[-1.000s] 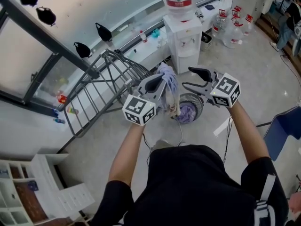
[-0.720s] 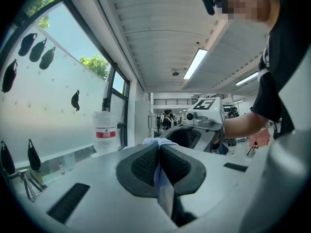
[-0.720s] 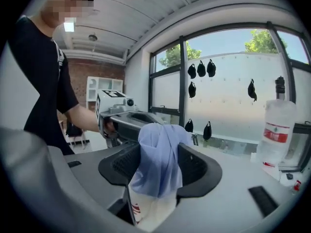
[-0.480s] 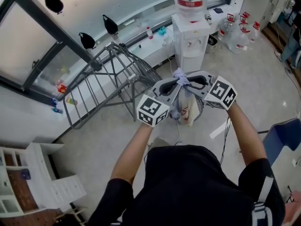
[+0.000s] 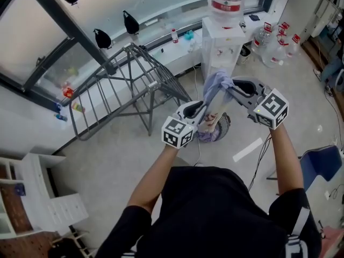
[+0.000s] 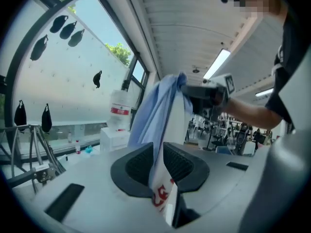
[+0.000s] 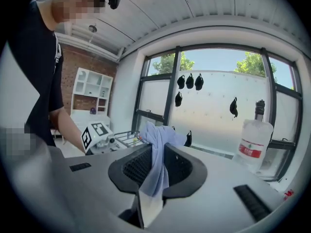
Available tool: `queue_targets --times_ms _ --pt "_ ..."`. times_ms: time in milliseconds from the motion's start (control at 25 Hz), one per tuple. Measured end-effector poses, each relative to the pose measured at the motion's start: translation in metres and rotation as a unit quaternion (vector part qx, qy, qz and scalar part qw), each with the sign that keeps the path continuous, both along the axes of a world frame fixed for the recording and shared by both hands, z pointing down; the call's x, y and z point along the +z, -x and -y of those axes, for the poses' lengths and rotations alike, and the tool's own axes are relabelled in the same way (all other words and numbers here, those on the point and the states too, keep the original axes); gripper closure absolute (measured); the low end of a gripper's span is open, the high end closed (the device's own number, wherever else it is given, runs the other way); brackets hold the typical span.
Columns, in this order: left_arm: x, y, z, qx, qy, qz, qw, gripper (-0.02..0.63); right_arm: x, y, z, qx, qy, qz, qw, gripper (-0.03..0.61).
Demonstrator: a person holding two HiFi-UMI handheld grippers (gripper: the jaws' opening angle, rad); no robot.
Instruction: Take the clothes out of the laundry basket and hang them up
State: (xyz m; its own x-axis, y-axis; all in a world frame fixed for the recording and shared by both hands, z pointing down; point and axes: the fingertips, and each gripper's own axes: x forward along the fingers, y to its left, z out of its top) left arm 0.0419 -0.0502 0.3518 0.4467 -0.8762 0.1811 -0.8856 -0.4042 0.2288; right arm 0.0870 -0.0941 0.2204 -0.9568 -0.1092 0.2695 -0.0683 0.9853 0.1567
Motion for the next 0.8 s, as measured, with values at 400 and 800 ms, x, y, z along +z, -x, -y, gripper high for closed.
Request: queue_targets --times_ms 400,800 --pt "0.153 -0.013 -0.003 -0.013 0.15 0.009 0.9885 0.473 -0.053 0.001 0.006 0.005 -0.041 0.024 0.999 0.517" --pt "0.109 -0.039 0.017 0.087 0.056 -0.115 0.9879 0.342 -0.097 -0.014 -0.01 -0.033 -0.028 0.07 0.997 0.517"
